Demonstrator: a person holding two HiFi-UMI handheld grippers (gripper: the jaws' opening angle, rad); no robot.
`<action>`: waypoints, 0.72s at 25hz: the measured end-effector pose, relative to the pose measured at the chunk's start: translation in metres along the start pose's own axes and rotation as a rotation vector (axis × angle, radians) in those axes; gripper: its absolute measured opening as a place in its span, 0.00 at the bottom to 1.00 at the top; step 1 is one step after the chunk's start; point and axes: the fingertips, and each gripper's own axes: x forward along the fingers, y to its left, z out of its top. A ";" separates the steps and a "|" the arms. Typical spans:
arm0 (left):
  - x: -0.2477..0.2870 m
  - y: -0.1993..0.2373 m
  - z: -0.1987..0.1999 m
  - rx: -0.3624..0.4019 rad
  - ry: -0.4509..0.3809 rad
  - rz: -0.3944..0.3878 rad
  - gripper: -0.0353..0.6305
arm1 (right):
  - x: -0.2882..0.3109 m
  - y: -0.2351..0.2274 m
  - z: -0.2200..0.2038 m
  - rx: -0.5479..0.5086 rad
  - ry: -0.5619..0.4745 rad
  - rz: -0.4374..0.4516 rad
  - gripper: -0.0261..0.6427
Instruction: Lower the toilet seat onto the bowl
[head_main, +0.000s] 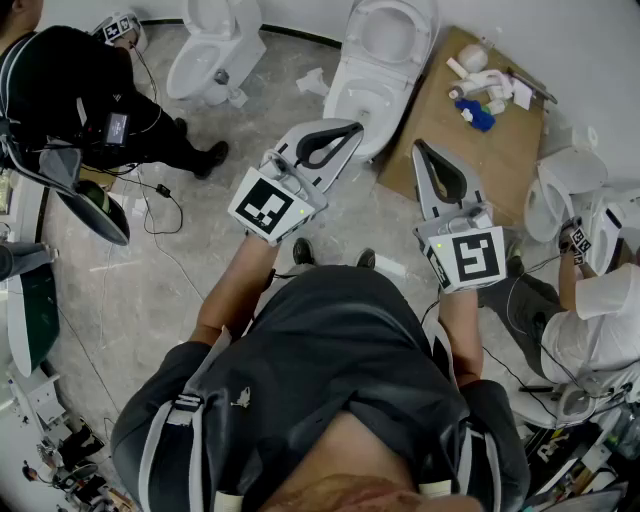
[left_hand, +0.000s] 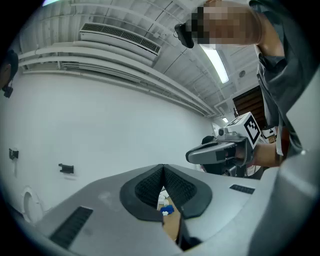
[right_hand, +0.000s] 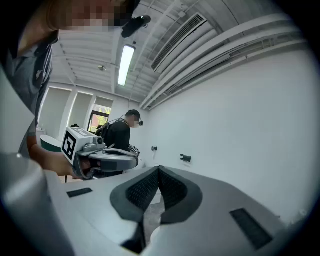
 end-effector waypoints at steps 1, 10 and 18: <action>0.001 -0.001 -0.002 -0.002 0.002 -0.001 0.06 | -0.001 -0.001 -0.002 0.001 0.001 0.000 0.05; 0.006 0.001 -0.008 -0.003 0.005 -0.008 0.06 | 0.002 -0.006 -0.008 0.009 0.005 -0.004 0.05; 0.020 0.001 -0.015 -0.004 0.027 -0.001 0.06 | 0.001 -0.021 -0.015 0.056 -0.010 -0.006 0.05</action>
